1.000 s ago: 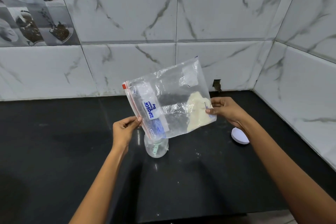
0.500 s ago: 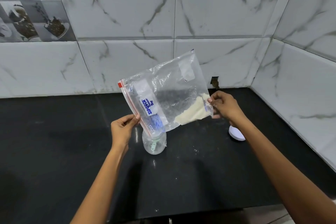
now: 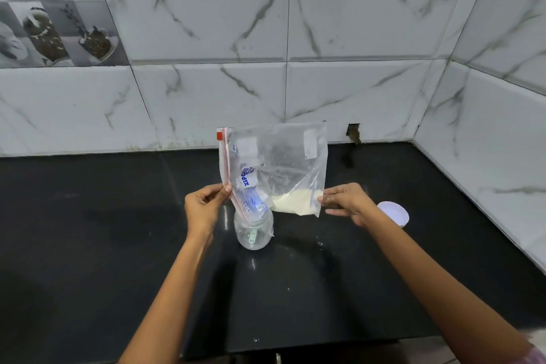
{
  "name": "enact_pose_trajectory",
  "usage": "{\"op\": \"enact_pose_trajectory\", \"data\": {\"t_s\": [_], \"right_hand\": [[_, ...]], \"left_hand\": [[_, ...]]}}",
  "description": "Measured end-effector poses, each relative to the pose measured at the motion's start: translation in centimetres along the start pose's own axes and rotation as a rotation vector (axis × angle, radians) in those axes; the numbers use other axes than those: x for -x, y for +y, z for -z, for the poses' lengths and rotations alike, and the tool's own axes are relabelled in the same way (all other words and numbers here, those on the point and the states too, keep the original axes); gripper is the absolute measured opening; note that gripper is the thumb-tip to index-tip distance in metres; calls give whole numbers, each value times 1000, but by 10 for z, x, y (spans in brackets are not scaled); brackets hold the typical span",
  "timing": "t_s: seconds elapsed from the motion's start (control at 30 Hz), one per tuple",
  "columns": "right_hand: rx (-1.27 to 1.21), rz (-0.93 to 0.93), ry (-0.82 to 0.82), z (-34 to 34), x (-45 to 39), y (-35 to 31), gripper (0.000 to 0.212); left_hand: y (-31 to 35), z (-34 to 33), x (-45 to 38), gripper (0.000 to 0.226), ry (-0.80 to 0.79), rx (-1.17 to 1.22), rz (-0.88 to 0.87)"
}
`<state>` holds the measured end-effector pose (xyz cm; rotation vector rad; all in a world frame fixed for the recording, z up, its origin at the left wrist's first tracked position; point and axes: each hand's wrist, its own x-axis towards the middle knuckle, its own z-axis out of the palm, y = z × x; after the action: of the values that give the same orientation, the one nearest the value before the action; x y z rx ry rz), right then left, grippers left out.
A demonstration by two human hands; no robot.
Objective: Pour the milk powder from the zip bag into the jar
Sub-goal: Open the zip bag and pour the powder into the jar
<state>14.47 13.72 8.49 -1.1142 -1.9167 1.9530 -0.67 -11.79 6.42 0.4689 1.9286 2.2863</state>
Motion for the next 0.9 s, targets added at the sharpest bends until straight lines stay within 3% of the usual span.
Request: {"op": "enact_pose_trajectory", "data": {"t_s": [0.27,0.43,0.57,0.77,0.9], "right_hand": [[-2,-23,27,-3,-12,9,6],[-61,158,114,11,-10,-16,10],[-54,303,56,20,-4,-33,26],[-104,457,56,26,5,-51,16],[-82,515,19,28,9,-63,25]], "left_hand": [[4,-2,0,13,-6,-18,5],[6,-3,-3,14,-20,-16,-4],[8,-5,-5,14,-15,-18,-2],[3,-2,-7,9,2,-10,-2],[-2,2,-5,6,9,-6,-4]]}}
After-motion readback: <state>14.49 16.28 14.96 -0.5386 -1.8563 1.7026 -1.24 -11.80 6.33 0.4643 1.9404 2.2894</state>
